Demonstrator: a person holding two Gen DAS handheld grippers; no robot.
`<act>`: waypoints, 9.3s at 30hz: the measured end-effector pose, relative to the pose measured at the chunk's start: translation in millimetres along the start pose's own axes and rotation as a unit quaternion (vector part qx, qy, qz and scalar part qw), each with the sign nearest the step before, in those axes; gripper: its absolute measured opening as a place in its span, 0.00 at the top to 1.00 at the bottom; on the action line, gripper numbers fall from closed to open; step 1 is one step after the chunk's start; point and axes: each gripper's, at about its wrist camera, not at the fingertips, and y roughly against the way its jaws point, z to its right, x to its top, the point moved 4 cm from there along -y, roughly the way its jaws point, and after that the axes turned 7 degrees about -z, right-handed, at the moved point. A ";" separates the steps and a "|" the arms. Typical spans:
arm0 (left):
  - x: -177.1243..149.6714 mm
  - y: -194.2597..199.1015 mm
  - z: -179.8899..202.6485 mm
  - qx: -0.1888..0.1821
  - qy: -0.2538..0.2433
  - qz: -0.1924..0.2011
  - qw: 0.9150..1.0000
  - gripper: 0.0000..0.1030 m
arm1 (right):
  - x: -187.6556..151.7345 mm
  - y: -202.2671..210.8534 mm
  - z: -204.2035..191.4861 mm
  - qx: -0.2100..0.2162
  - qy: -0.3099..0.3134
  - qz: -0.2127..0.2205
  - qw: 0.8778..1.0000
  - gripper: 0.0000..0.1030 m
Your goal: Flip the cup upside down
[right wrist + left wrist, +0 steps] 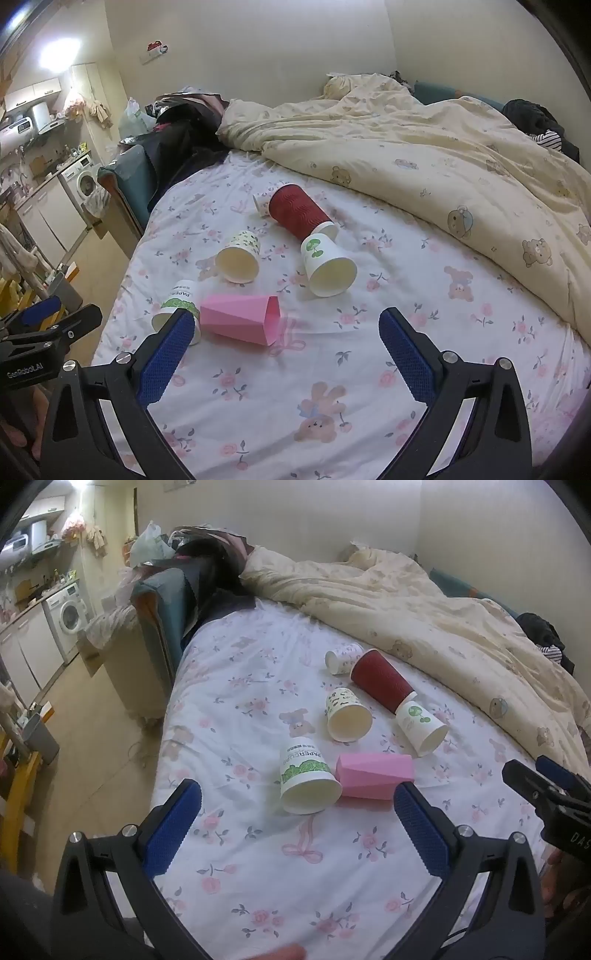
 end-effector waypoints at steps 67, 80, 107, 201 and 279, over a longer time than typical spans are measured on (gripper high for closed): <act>-3.9 1.5 -1.6 0.004 -0.004 0.010 1.000 0.00 | -2.7 -1.8 -0.7 0.002 -0.002 -0.002 1.000 0.01; -3.5 1.4 -2.7 0.005 -0.005 0.010 1.000 0.00 | -4.3 -1.4 -3.4 0.005 -0.003 -0.003 1.000 0.01; 64.4 -9.3 8.8 -0.003 -0.011 0.006 1.000 0.00 | 56.8 0.9 13.0 0.001 0.001 -0.015 1.000 0.01; -10.6 13.9 -23.5 -0.004 0.025 -0.077 0.997 0.00 | -9.9 -9.6 -28.2 0.095 0.003 -0.193 0.977 0.28; -48.6 -19.8 14.1 -0.035 0.043 -0.122 0.991 0.00 | -33.9 -2.1 47.1 0.057 -0.130 -0.104 0.984 0.02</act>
